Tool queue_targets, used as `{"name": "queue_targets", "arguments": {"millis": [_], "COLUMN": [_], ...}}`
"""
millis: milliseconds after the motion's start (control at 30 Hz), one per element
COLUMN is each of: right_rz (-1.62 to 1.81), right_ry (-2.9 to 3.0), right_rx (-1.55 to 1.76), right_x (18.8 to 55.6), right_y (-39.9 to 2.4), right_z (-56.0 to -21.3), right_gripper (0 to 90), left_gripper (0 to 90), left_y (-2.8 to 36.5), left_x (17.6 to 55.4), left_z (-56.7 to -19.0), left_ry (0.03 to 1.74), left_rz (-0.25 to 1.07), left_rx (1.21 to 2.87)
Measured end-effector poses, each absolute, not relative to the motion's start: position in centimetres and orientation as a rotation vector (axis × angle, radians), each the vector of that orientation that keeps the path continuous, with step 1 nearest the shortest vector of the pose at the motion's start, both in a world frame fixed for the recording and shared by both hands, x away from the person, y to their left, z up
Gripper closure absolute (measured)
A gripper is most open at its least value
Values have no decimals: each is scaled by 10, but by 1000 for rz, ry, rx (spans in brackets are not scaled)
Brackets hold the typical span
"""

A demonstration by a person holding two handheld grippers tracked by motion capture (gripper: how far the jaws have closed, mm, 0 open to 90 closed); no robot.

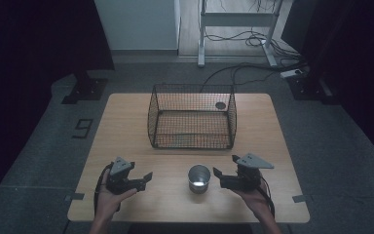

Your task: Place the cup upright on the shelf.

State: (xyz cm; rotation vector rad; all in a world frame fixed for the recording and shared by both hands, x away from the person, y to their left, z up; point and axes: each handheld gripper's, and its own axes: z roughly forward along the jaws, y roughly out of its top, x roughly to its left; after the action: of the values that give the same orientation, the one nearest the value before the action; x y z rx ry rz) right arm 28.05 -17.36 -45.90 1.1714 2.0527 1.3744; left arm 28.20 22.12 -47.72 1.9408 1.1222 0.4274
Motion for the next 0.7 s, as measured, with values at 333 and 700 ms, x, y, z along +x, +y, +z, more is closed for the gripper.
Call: {"name": "queue_targets", "arguments": {"millis": [333,700], "right_rz": [1416,1372], "right_ry": [2159,2242], "right_rx": [1090,1038], "right_x": [275,278], "right_y": [-145,-121], "right_z": [-465,-482], "right_gripper": [130,116], "left_gripper": [171,171], "left_y": [219,221], "left_x": [280,280], "left_z": [-475,-474], "left_ry": [1105,1114], "left_rz": [425,425], "left_rx": [1948,1940]}}
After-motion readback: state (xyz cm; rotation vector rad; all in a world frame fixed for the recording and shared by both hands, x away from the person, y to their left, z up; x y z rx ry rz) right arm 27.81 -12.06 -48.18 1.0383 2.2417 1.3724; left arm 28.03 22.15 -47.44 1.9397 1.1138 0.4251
